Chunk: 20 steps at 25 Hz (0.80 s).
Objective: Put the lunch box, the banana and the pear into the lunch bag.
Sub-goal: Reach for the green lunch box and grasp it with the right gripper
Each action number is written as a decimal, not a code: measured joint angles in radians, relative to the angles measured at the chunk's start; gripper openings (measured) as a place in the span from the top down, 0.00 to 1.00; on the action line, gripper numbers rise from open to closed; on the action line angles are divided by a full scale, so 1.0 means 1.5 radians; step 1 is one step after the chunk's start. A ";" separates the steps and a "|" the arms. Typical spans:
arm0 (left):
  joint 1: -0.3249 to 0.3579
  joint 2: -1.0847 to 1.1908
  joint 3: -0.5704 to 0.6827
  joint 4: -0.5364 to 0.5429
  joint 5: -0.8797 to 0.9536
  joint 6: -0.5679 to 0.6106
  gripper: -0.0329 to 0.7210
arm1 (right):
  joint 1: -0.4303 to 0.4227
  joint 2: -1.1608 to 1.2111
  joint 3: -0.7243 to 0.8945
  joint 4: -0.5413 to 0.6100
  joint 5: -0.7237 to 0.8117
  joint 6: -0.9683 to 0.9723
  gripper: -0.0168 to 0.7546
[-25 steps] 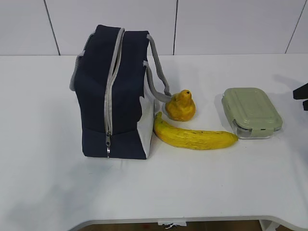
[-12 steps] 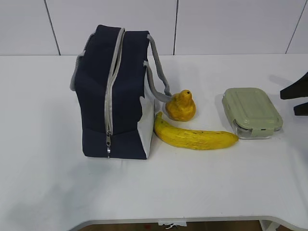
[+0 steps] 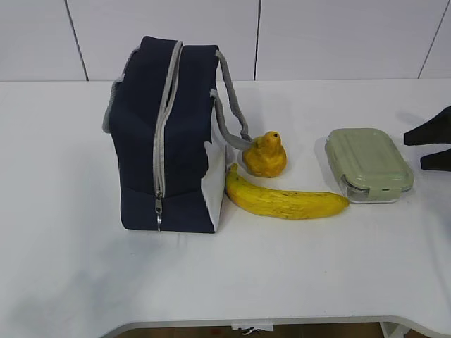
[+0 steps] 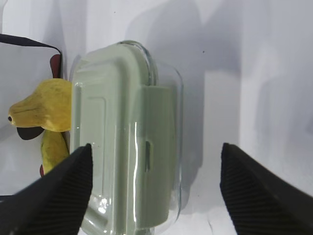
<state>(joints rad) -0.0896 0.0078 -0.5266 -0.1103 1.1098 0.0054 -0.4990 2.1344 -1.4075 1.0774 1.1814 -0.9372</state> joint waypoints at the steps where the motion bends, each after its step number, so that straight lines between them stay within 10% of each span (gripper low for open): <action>1: 0.000 0.000 0.000 0.000 0.000 0.000 0.64 | 0.000 0.005 0.000 0.004 0.000 -0.002 0.18; 20: 0.000 0.000 0.000 0.002 0.000 0.000 0.64 | 0.068 0.047 -0.006 0.032 -0.006 -0.029 0.21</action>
<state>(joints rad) -0.0896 0.0078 -0.5266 -0.1071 1.1098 0.0054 -0.3972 2.2052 -1.4172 1.1249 1.1727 -0.9801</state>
